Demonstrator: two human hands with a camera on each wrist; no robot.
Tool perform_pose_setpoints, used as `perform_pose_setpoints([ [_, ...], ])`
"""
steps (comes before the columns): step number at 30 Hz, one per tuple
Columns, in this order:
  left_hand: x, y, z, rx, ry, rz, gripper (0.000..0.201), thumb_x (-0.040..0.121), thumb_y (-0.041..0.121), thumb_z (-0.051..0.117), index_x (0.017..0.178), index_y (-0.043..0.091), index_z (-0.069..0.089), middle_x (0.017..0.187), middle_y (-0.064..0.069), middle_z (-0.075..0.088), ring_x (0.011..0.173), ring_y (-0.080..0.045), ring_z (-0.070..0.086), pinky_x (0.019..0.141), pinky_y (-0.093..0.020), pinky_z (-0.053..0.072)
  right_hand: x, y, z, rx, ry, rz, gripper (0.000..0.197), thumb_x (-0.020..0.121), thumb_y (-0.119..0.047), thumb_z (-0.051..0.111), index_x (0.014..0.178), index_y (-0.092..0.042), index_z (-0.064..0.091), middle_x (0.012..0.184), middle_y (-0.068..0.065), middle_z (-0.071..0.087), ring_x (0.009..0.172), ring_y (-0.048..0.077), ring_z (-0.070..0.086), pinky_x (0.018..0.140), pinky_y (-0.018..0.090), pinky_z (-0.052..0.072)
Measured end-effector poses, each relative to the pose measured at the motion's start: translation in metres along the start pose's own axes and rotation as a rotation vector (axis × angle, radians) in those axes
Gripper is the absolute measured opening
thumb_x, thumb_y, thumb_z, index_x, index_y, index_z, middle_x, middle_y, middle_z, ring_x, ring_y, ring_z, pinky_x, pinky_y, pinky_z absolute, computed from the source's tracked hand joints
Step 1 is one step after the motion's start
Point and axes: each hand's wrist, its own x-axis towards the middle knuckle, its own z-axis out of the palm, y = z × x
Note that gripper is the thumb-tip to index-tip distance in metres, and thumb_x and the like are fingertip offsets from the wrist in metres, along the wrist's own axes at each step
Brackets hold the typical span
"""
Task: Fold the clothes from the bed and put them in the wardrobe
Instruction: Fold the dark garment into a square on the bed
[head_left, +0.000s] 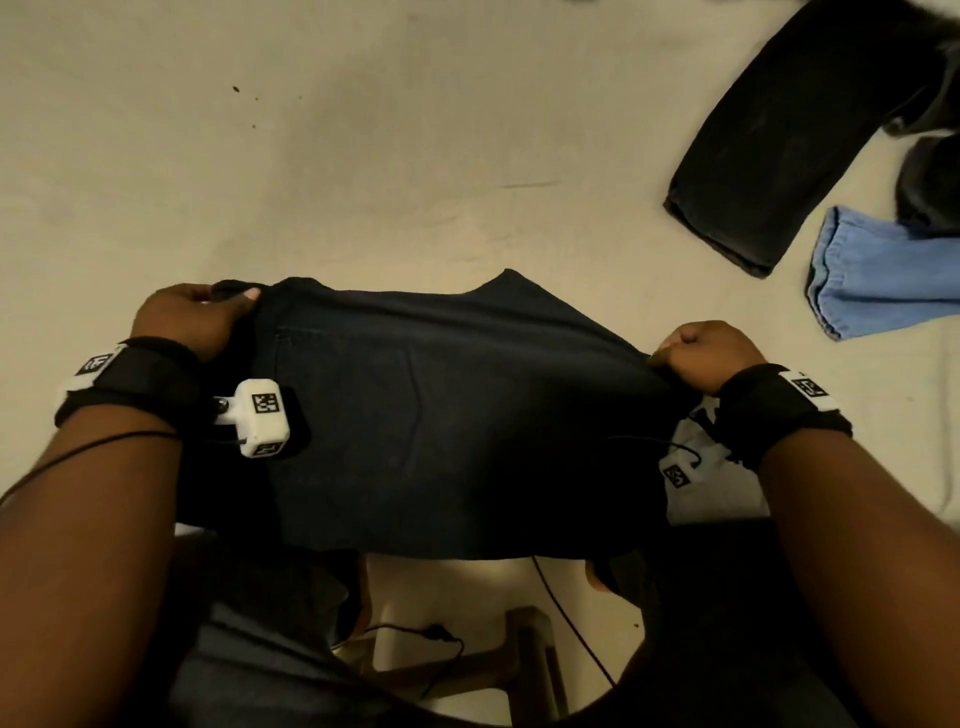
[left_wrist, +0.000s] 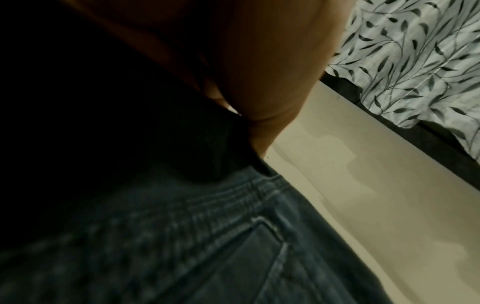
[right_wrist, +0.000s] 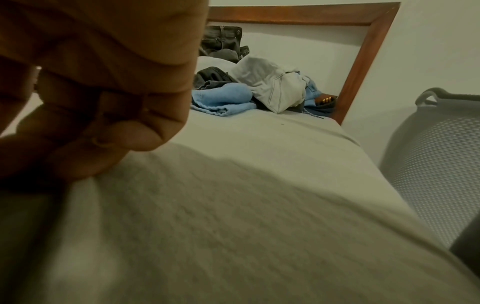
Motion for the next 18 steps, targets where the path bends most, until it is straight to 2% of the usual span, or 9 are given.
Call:
perform_pose_setpoints([
  [3,0.002,-0.005,-0.003,0.023,0.141,0.044,0.052,0.088,0.052,0.072,0.124,0.014,0.069,0.130,-0.011,0.068,0.120,-0.032,0.062,0.105,-0.038,0.047,-0.002,0.000,-0.003,-0.054,0.040,0.006,0.013,0.085,-0.022,0.069,0.084,-0.010,0.073,0.094,0.011,0.070,0.095,0.031,0.064,0.085,0.036,0.054],
  [5,-0.005,-0.006,-0.001,0.021,0.117,0.052,0.059,0.089,0.057,0.068,0.126,0.012,0.067,0.132,-0.012,0.066,0.123,-0.033,0.060,0.105,-0.038,0.045,-0.004,-0.003,-0.002,-0.049,0.066,-0.010,0.019,0.086,-0.028,0.069,0.087,-0.010,0.072,0.096,0.012,0.070,0.097,0.034,0.064,0.087,0.038,0.054],
  [6,-0.010,-0.008,0.000,0.031,0.072,0.051,0.064,0.090,0.061,0.064,0.129,0.011,0.066,0.134,-0.014,0.064,0.124,-0.034,0.059,0.104,-0.039,0.044,-0.009,-0.004,0.000,-0.002,0.080,-0.011,0.022,0.087,-0.033,0.070,0.093,-0.011,0.071,0.100,0.009,0.071,0.101,0.033,0.064,0.090,0.039,0.053],
  [8,-0.019,-0.016,-0.001,0.044,-0.015,0.031,0.072,0.090,0.067,0.059,0.134,0.009,0.062,0.134,-0.016,0.063,0.123,-0.037,0.058,0.101,-0.040,0.044,-0.019,-0.008,0.001,0.120,0.116,-0.003,0.038,0.086,-0.042,0.073,0.115,-0.018,0.067,0.122,0.001,0.067,0.116,0.029,0.061,0.100,0.038,0.049],
  [9,-0.028,-0.020,-0.006,0.046,-0.040,0.031,0.076,0.089,0.069,0.058,0.135,0.010,0.061,0.136,-0.016,0.062,0.123,-0.037,0.058,0.101,-0.040,0.044,-0.030,-0.008,0.002,0.172,0.128,-0.002,0.050,0.086,-0.044,0.074,0.128,-0.020,0.062,0.135,0.001,0.062,0.124,0.028,0.057,0.105,0.036,0.045],
  [11,-0.041,-0.032,-0.016,0.043,-0.069,-0.003,0.079,0.086,0.071,0.061,0.137,0.010,0.060,0.138,-0.015,0.061,0.124,-0.037,0.058,0.104,-0.042,0.045,-0.048,-0.004,0.009,0.260,0.133,-0.001,0.070,0.086,-0.046,0.075,0.145,-0.021,0.048,0.150,0.002,0.051,0.134,0.028,0.050,0.108,0.032,0.039],
  [14,-0.061,-0.050,-0.030,0.121,-0.161,-0.082,0.075,0.087,0.068,0.063,0.124,0.003,0.066,0.125,-0.020,0.065,0.112,-0.039,0.062,0.089,-0.039,0.045,-0.070,0.011,0.027,0.402,0.100,0.030,0.087,0.082,-0.047,0.079,0.152,-0.017,0.037,0.152,0.006,0.048,0.135,0.029,0.049,0.106,0.030,0.038],
  [16,-0.071,-0.067,-0.033,0.094,-0.199,-0.133,0.076,0.080,0.064,0.073,0.117,-0.002,0.067,0.115,-0.021,0.068,0.100,-0.038,0.064,0.087,-0.042,0.049,-0.085,0.022,0.039,0.510,0.067,0.048,0.096,0.074,-0.050,0.084,0.152,-0.018,0.037,0.149,0.008,0.051,0.131,0.030,0.053,0.105,0.033,0.043],
  [18,-0.086,-0.083,-0.033,0.040,-0.269,-0.184,0.067,0.076,0.052,0.083,0.109,-0.003,0.066,0.102,-0.018,0.070,0.090,-0.035,0.066,0.087,-0.045,0.053,-0.099,0.034,0.049,0.542,0.023,0.105,0.102,0.077,-0.043,0.085,0.157,-0.015,0.028,0.154,0.011,0.045,0.135,0.034,0.050,0.106,0.037,0.043],
])
